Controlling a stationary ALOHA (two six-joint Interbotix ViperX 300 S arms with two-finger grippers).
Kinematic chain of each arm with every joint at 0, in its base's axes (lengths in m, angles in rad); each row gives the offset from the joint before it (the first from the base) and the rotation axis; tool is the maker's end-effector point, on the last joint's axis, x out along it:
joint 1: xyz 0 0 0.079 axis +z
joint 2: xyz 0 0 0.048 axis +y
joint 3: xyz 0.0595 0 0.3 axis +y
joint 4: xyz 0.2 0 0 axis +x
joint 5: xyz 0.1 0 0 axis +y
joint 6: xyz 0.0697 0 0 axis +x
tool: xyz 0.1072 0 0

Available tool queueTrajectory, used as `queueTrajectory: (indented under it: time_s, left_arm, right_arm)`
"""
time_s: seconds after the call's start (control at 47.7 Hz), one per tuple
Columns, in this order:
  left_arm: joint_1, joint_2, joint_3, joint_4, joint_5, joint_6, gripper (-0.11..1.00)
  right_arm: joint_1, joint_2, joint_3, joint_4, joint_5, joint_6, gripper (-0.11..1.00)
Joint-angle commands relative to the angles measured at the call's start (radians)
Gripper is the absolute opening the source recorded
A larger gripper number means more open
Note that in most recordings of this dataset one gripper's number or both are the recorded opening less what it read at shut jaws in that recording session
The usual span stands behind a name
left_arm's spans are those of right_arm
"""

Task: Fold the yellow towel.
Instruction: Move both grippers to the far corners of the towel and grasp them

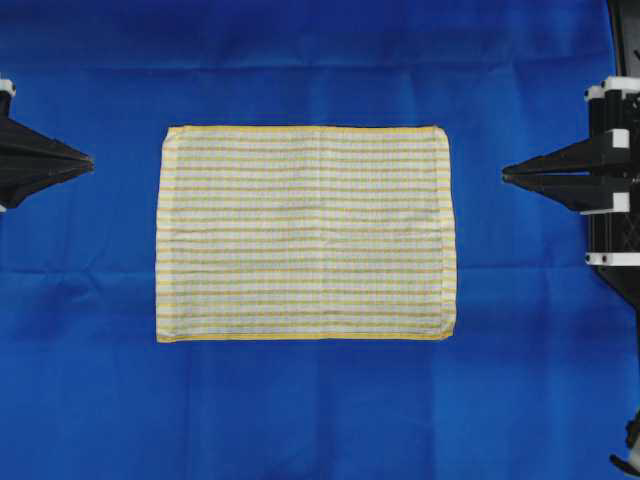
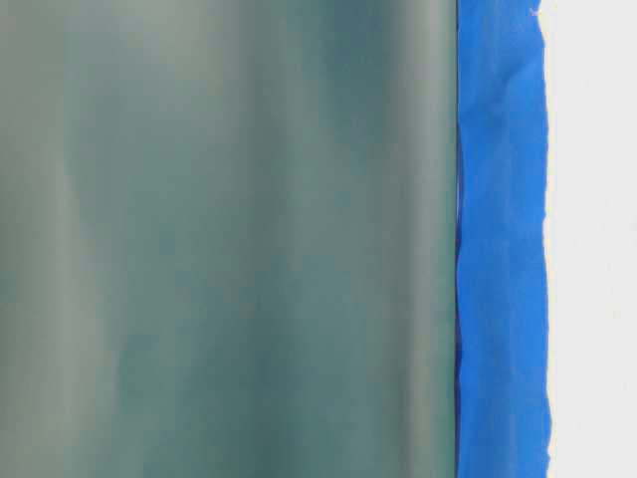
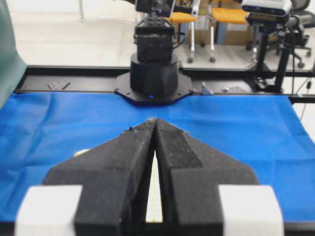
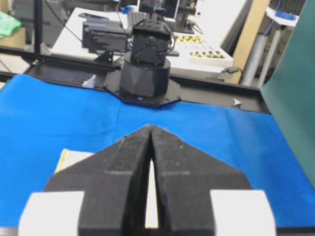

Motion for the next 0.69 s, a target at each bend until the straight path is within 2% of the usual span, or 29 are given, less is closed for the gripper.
queueTrajectory:
  time_s: [0.0, 0.189, 0.293, 0.461, 0.608, 0.65, 0.671]
  left_arm:
    - [0.017, 0.020, -0.020, -0.035, 0.005, 0.008, 0.00]
    - [0.057, 0.057, -0.017, -0.034, 0.021, 0.020, 0.00]
    - [0.095, 0.114, -0.015, -0.035, 0.023, 0.051, 0.00]
    - [0.167, 0.224, -0.015, -0.035, 0.023, 0.051, 0.00]
    - [0.224, 0.313, -0.015, -0.037, 0.014, 0.051, 0.03]
    - [0.247, 0.342, -0.015, -0.037, 0.005, 0.051, 0.08]
    - [0.256, 0.357, -0.014, -0.038, 0.002, 0.051, 0.14]
  right_arm:
    - [-0.018, 0.011, -0.029, 0.003, -0.005, 0.003, 0.00]
    - [-0.121, 0.043, -0.040, 0.040, 0.071, 0.005, 0.00]
    - [-0.183, 0.077, -0.040, 0.061, 0.110, 0.005, 0.00]
    - [-0.253, 0.153, -0.037, 0.092, 0.117, 0.005, 0.00]
    - [-0.314, 0.244, -0.037, 0.141, 0.123, 0.005, 0.01]
    - [-0.328, 0.273, -0.038, 0.150, 0.127, 0.005, 0.06]
    - [-0.336, 0.290, -0.038, 0.156, 0.130, 0.005, 0.13]
